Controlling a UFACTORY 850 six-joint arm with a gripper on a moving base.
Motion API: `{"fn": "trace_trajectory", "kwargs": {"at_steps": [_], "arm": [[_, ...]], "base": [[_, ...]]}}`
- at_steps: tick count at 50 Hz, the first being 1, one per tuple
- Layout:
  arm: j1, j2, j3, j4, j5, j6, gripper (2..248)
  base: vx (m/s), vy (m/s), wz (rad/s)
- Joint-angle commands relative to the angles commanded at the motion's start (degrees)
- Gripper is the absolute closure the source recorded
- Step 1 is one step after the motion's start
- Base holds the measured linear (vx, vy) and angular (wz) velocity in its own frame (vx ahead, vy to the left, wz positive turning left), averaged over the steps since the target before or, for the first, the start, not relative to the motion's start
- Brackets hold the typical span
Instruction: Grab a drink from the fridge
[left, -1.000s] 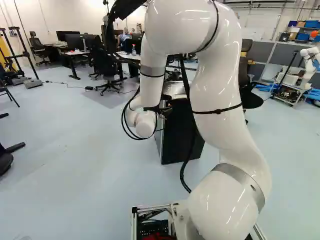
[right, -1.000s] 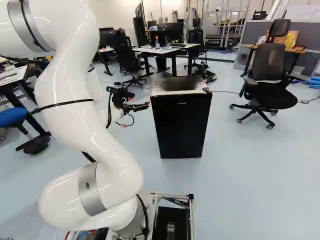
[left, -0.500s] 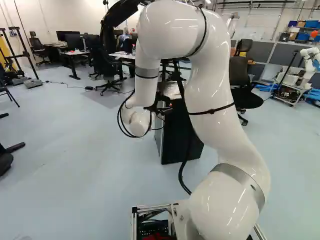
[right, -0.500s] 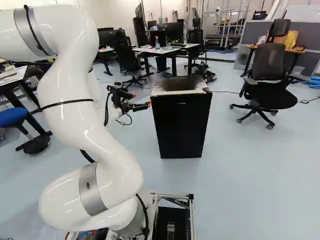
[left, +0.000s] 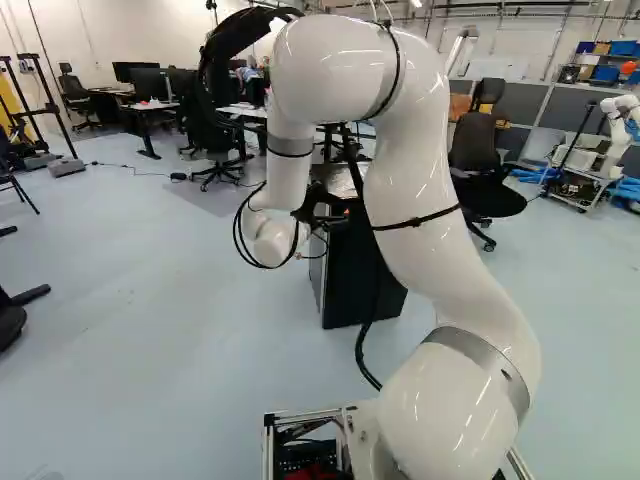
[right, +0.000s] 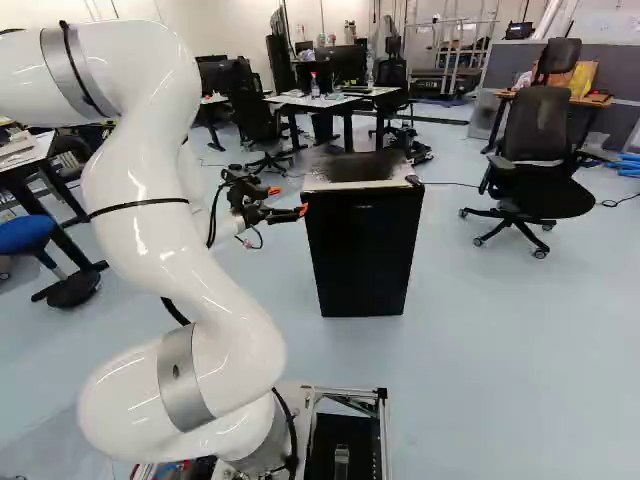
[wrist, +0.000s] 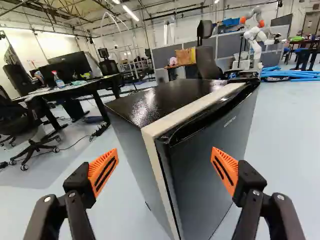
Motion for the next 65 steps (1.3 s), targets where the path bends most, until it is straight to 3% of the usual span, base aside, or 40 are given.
{"fn": "trace_trajectory", "kwargs": {"at_steps": [36, 65], "arm": [[-1.5, -3.5, -5.9, 4.9, -2.8, 0.0, 3], [-2.6, -3.7, -6.3, 6.6, -4.0, 0.0, 3]], "base": [[0.000, 0.000, 0.000], [0.000, 0.000, 0.000]]}}
